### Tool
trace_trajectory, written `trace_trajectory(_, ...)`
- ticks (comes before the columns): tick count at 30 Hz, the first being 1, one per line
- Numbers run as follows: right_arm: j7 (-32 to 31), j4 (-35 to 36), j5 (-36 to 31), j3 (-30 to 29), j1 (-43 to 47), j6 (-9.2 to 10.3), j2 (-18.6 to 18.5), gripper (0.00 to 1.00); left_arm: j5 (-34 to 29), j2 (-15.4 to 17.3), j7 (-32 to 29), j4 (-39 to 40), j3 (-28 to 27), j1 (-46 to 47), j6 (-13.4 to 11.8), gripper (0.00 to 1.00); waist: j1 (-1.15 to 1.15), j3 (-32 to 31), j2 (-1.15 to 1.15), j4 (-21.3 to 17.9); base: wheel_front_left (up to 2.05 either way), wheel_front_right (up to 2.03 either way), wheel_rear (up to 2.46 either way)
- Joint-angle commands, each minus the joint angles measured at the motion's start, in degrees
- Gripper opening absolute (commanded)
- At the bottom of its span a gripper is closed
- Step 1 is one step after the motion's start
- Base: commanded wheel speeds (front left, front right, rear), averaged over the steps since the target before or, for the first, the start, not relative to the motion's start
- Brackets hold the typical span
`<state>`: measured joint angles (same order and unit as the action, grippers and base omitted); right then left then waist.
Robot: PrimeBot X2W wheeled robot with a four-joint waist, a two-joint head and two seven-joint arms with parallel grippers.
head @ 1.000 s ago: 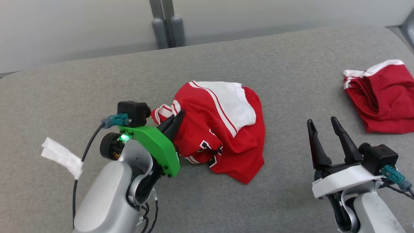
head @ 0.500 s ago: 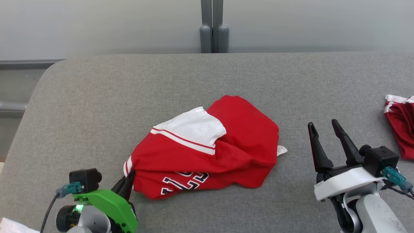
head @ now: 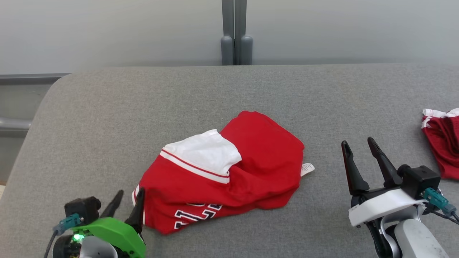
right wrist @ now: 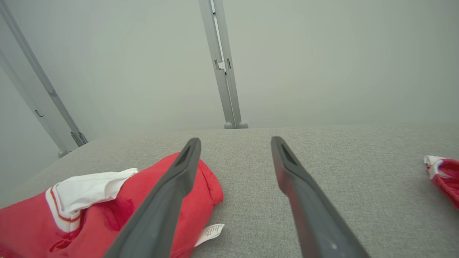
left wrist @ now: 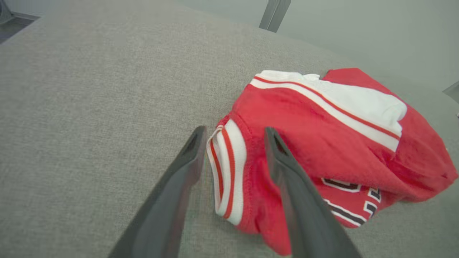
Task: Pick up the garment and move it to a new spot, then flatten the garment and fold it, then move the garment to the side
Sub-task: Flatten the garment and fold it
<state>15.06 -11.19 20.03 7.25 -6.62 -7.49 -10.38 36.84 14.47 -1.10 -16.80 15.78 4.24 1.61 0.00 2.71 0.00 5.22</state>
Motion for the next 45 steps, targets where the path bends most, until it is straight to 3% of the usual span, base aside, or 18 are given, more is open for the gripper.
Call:
trace_trajectory(1,0.15,-0.12,0.16,0.0,0.51,-0.01,0.07,1.0,-0.81,0.66,1.32,1.25,-0.71,1.04,-0.93,1.0,0.0,-0.36,0.0,-0.43,0.0,0.0,0.0)
trace_trajectory(8,0.15,-0.3,0.46,-0.05,1.14,-0.01,0.41,1.0,-4.27,1.44,6.07,9.08,-2.65,-0.83,-6.01,1.0,0.0,-1.12,0.0,-2.22,0.0,0.0,0.0)
trace_trajectory(16,0.15,-0.93,1.0,0.39,1.47,-0.01,0.48,1.0,-6.9,0.27,9.62,12.89,-2.11,-2.56,-8.56,1.0,0.0,-1.27,0.0,-3.5,0.0,0.0,0.0)
trace_trajectory(25,-1.26,-5.51,3.73,4.21,-1.29,-0.01,-1.0,1.0,-7.24,-0.34,9.42,12.8,-0.07,-0.98,-7.77,1.0,0.0,-0.4,0.0,-1.52,0.0,0.0,0.0)
trace_trajectory(36,-13.21,-19.44,12.16,5.17,-13.42,-0.02,-1.08,1.0,-6.79,-1.73,9.69,10.53,1.84,1.83,-6.72,1.0,0.0,3.05,0.0,5.22,0.0,0.0,0.0)
trace_trajectory(45,-22.07,-27.97,20.02,4.21,-18.09,-0.02,0.56,1.0,-6.34,-2.56,10.47,8.52,2.72,3.22,-6.12,1.0,0.0,4.89,0.0,9.64,0.0,0.0,0.0)
